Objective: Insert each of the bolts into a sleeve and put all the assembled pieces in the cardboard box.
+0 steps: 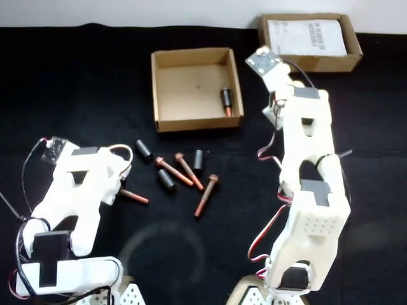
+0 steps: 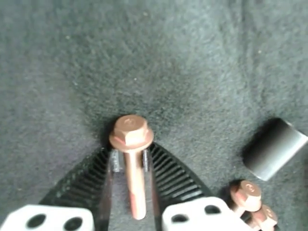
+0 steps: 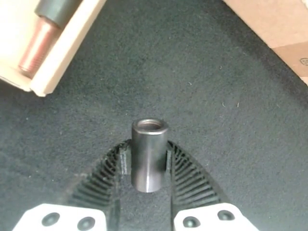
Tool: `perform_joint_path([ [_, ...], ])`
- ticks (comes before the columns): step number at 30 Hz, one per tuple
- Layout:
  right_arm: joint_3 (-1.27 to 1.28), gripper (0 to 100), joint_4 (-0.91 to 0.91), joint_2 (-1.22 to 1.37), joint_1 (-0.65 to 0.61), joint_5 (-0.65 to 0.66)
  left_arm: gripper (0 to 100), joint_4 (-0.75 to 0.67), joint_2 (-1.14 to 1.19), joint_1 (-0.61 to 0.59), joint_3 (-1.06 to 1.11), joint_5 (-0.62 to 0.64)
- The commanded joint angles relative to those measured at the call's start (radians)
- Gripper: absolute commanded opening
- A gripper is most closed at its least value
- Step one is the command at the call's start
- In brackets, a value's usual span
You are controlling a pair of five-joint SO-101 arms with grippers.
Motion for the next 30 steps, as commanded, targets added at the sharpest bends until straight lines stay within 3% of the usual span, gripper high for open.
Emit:
perform_joint_path([
  [1, -0.051, 0.6, -0.005, -0.068, 0.005, 0.012, 1, -0.014, 0.027, -0.021, -0.035, -0.051],
  [9, -0.058, 0.6, 0.102, -0.077, 0.005, 0.005, 1, 0.222, -0.019, -0.013, -0.312, -0.109],
  [15, -0.104, 0.6, 0.177, -0.133, 0.005, -0.206, 1, 0.394, -0.048, -0.007, -0.542, -0.324],
  [18, -0.101, 0.6, 0.208, -0.186, 0.002, -0.255, 1, 0.400, -0.053, 0.021, -0.605, -0.457],
  [21, -0.099, 0.6, 0.265, -0.251, 0.002, -0.301, 1, 0.393, -0.111, 0.045, -0.645, -0.494],
  [26, -0.096, 0.6, 0.371, -0.386, 0.002, -0.322, 1, 0.232, -0.325, 0.120, -0.634, -0.641],
  [30, -0.007, 0.6, 0.395, -0.533, -0.012, -0.345, 1, 0.176, -0.486, 0.163, -0.527, -0.687],
])
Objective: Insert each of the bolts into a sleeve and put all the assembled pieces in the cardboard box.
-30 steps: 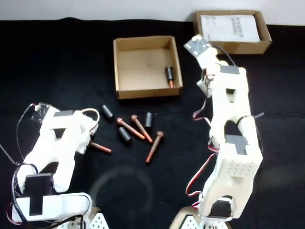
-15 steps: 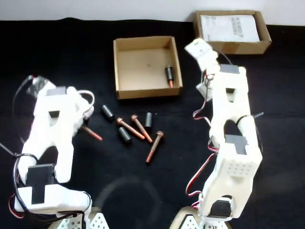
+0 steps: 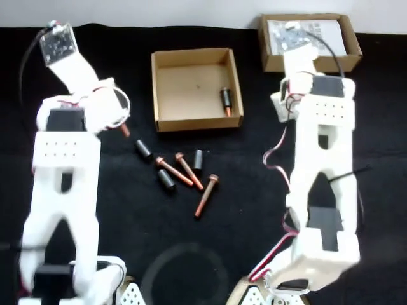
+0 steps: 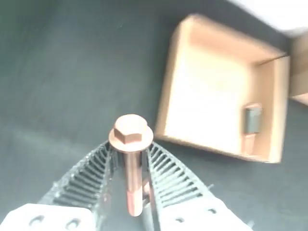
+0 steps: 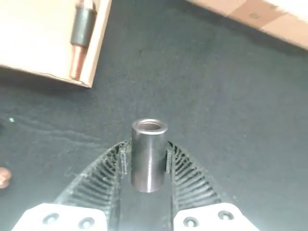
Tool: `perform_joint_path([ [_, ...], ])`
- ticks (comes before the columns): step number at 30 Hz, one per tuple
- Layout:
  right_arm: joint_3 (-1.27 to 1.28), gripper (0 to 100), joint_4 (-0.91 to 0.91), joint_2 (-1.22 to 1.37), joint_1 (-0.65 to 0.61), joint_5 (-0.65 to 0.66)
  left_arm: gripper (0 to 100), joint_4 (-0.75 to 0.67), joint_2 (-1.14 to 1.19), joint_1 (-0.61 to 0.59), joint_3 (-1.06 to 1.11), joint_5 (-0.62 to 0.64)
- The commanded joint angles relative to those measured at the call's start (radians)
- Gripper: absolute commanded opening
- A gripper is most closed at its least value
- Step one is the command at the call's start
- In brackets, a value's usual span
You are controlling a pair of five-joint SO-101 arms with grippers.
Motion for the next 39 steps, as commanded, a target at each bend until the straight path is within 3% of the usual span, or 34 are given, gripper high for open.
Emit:
perform_joint_path([
  [1, 0.062, 0.6, 0.013, -0.203, -0.021, -0.046, 1, -0.038, -0.162, 0.038, 0.073, -0.029],
  [5, 0.288, 0.6, -0.061, -0.404, -0.124, -0.115, 1, -0.035, -0.226, 0.065, 0.111, -0.028],
  [12, 0.863, 0.6, -0.387, -0.796, -0.371, -0.239, 1, -0.037, -0.231, 0.122, 0.005, -0.061],
  [18, 1.218, 0.6, -0.555, -1.058, -0.493, -0.252, 1, -0.035, -0.231, 0.188, -0.050, -0.120],
  [21, 1.313, 0.6, -0.581, -1.145, -0.558, -0.253, 1, -0.035, -0.237, 0.239, -0.028, -0.110],
  [28, 1.406, 0.6, -0.582, -1.282, -0.624, -0.253, 1, 0.031, -0.239, 0.358, -0.015, 0.098],
  [39, 1.555, 0.6, -0.699, -1.474, -0.622, -0.284, 1, 0.034, -0.341, 0.415, 0.056, 0.137],
])
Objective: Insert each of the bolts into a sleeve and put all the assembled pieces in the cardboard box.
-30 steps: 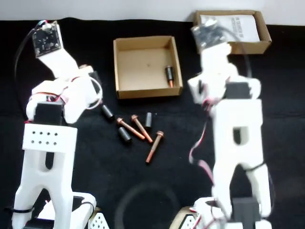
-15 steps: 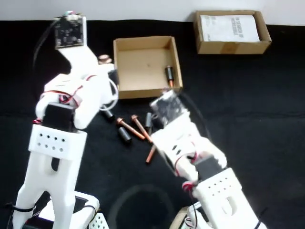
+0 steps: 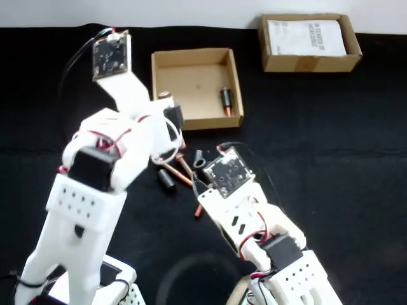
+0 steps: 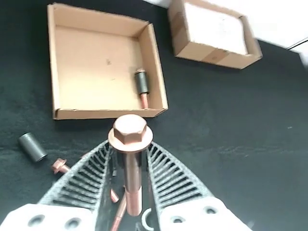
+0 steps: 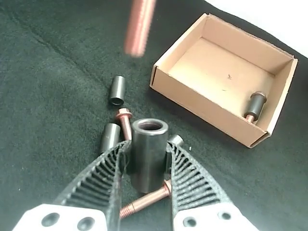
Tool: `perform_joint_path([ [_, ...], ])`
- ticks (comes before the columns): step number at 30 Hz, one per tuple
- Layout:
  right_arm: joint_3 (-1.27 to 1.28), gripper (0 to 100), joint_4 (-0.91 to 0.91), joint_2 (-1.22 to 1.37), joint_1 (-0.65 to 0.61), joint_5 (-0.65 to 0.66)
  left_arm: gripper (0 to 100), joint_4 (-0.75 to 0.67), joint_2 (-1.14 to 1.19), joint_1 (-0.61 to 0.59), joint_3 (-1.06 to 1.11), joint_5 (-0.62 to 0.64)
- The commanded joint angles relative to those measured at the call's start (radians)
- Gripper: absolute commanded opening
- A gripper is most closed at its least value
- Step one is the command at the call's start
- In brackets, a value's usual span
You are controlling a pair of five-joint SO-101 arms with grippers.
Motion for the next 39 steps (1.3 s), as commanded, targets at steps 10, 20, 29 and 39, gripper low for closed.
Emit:
perform_joint_path([
  [10, 0.004, 0.6, -0.156, 0.099, -0.008, -0.057, 1, -0.175, -0.228, 0.024, 0.243, 0.011],
  [20, -0.047, 0.6, -0.157, 0.142, -0.036, -0.057, 1, -0.184, -0.237, 0.039, 0.248, 0.015],
  [29, -0.047, 0.6, -0.203, 0.142, -0.038, -0.058, 1, -0.175, -0.237, 0.041, 0.283, 0.071],
  [39, -0.091, 0.6, -0.203, 0.142, -0.042, -0.164, 1, -0.219, -0.237, 0.045, 0.344, 0.071],
])
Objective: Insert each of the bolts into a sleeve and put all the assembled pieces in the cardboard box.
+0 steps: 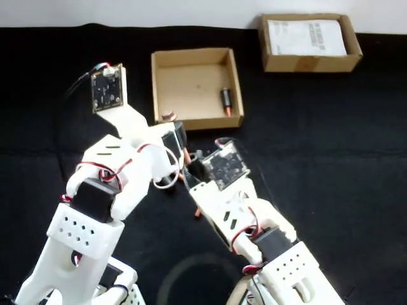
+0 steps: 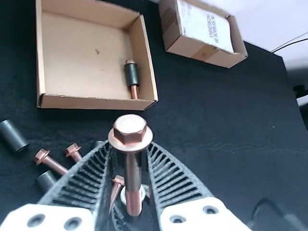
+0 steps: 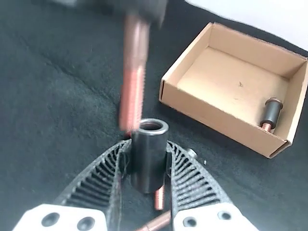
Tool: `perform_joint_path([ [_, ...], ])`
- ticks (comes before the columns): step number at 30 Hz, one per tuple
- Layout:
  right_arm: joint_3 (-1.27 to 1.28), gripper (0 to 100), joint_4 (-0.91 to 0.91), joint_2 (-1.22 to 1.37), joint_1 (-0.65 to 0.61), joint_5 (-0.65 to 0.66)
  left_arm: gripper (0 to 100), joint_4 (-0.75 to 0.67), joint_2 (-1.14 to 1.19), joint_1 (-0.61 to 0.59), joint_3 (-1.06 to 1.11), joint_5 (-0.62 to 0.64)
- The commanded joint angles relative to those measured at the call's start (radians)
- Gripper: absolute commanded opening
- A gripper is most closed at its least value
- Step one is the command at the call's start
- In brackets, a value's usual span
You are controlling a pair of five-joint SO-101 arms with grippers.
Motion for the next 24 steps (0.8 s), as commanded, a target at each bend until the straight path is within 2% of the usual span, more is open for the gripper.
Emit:
perform_joint_path([
  [1, -0.090, 0.6, -0.019, 0.002, -0.008, -0.041, 1, -0.051, -0.028, 0.012, 0.021, 0.006],
  [10, -0.077, 0.6, 0.005, 0.002, -0.028, -0.044, 1, -0.138, -0.030, 0.005, 0.025, 0.006],
  [24, -0.088, 0.6, 0.041, -0.004, -0.044, -0.044, 1, -0.157, -0.028, -0.018, 0.047, 0.000],
])
